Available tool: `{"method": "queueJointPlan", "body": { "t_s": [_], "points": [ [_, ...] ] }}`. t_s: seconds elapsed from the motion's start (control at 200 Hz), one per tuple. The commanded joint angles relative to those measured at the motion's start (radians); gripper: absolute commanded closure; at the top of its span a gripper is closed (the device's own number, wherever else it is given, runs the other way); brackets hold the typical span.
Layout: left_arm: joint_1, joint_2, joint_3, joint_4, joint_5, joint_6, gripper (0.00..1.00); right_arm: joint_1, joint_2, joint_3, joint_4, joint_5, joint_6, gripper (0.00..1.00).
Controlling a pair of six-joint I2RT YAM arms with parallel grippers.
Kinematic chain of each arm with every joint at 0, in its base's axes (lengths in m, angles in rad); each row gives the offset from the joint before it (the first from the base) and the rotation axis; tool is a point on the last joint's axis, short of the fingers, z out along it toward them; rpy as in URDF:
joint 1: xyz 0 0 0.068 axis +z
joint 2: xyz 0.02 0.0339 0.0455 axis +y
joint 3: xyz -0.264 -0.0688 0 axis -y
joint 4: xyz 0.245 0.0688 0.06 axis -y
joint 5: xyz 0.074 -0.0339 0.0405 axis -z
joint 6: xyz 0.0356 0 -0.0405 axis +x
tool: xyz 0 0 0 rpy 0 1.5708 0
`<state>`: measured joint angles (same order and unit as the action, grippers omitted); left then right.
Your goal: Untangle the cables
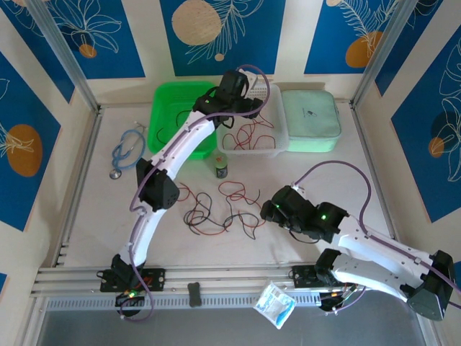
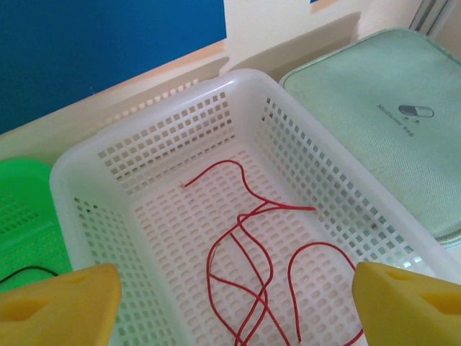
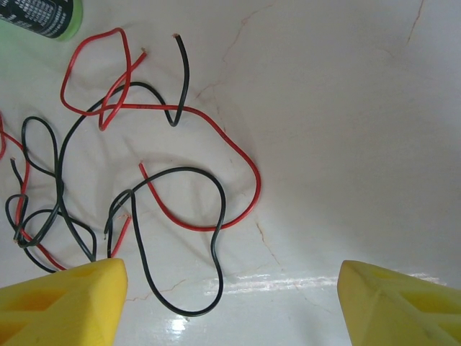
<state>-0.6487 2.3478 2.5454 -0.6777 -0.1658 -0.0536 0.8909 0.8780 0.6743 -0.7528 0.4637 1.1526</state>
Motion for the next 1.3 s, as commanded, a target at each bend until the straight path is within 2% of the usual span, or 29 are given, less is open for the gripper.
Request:
{"method": "queueJointPlan", "body": {
  "t_s": [0.0,0.15,0.315,0.405,0.525,0.625,0.815,1.045,1.18,1.296],
  "points": [
    [-0.006,-0.128,-0.04,-0.055,-0.035,-0.004,0.16,0.004,0.042,0.039,0.02,-0.024,-0.01,0.23],
    [-0.006,-0.303,-0.251,-0.046,-0.062,-0.041,0.16,0.002,0.149,0.058,0.083,-0.038,-0.018,0.25],
    [-0.006,-0.512,-0.538,0.016,-0.067,-0.083,0.16,-0.021,0.253,0.092,0.189,0.015,-0.051,0.26],
    [-0.006,-0.61,-0.668,0.044,-0.045,-0.105,0.16,-0.071,0.298,0.094,0.281,0.008,-0.082,0.28],
    [-0.006,-0.706,-0.803,0.069,-0.031,-0.125,0.16,-0.158,0.382,0.107,0.362,-0.059,-0.104,0.32],
    [-0.006,-0.769,-0.879,0.083,-0.02,-0.129,0.17,-0.192,0.455,0.136,0.369,-0.085,-0.116,0.34],
    [-0.006,-0.86,-0.955,0.089,-0.021,-0.135,0.18,-0.193,0.572,0.164,0.401,-0.115,-0.124,0.4],
    [-0.005,-0.937,-1.011,0.101,-0.015,-0.144,0.18,-0.191,0.651,0.171,0.417,-0.086,-0.123,0.5],
    [-0.006,-0.965,-1.033,0.099,-0.009,-0.148,0.18,-0.193,0.674,0.174,0.426,-0.061,-0.135,0.64],
    [-0.005,-0.99,-1.055,0.105,0.002,-0.152,0.19,-0.192,0.676,0.185,0.425,-0.062,-0.145,0.87]
  ]
}}
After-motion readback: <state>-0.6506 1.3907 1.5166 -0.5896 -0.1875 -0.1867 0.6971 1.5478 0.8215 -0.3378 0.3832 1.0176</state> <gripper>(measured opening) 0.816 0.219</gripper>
